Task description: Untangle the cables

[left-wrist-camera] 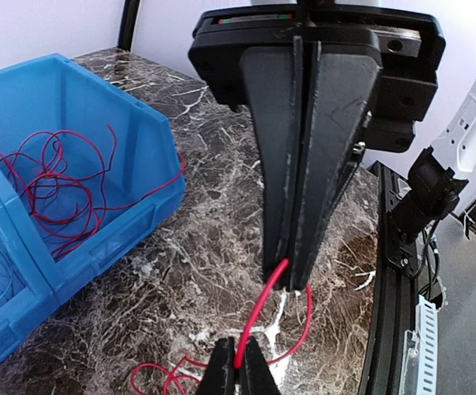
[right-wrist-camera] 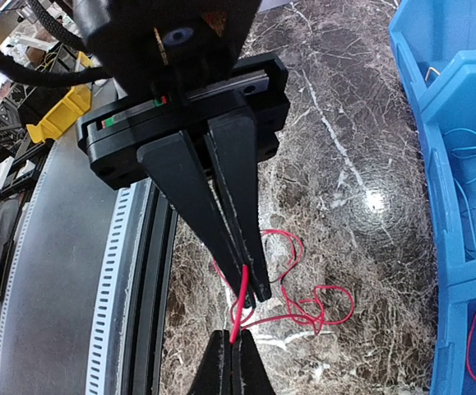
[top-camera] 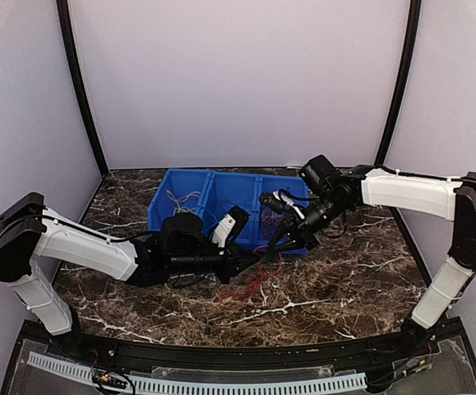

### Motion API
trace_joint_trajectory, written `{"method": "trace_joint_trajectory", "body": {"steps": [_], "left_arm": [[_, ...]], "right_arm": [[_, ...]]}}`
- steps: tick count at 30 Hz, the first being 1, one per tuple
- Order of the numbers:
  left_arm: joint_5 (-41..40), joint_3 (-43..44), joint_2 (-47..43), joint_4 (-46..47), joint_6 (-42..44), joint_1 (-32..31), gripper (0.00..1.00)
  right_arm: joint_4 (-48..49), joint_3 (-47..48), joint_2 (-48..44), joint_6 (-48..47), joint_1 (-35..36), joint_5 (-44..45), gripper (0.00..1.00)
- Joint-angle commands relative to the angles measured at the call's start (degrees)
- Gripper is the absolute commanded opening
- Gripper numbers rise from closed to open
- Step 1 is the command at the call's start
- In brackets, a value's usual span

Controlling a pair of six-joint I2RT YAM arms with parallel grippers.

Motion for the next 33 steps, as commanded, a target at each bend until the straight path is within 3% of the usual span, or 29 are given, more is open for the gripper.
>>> {"method": "trace_joint_trajectory", "body": {"steps": [1, 3, 7, 10, 19, 28, 33], "left_arm": [[-8.61, -2.39, -6.57, -1.41, -1.61, -0.02, 0.0], [-14.84, -5.5, -11.73, -2.73, -3.83, -0.02, 0.0], [-25.71, -11.11, -22.04, -11.19, -7.76, 0.02, 0.0], [-29.17, -15.68, -27.67, -17.23, -10.16, 0.57, 0.0], [-27.96, -28.5, -31.24, -16.96, -19.12, 2.17, 0.0], [-29.2, -31.93, -35.91, -17.19, -22.16, 2.18, 0.0], [-29.01, -32.77, -37.27, -17.67, -22.76, 2.18, 0.0]], "right_arm": [[1.84, 0.3, 1.13, 0.26, 0.26, 1.54, 0.0], [2.59, 1.36, 3.3, 1.46, 0.24, 3.96, 0.0], [2.81, 3.93, 7.52, 2.74, 0.31, 5.7, 0.25], [3.38, 4.5, 8.91, 2.38, 1.12, 5.16, 0.3], [5.94, 5.01, 11.61, -0.66, 8.92, 16.31, 0.31], [8.87, 10.35, 19.22, 6.01, 14.79, 23.0, 0.35], [6.59, 16.31, 25.05, 10.65, 15.02, 21.69, 0.37]]}}
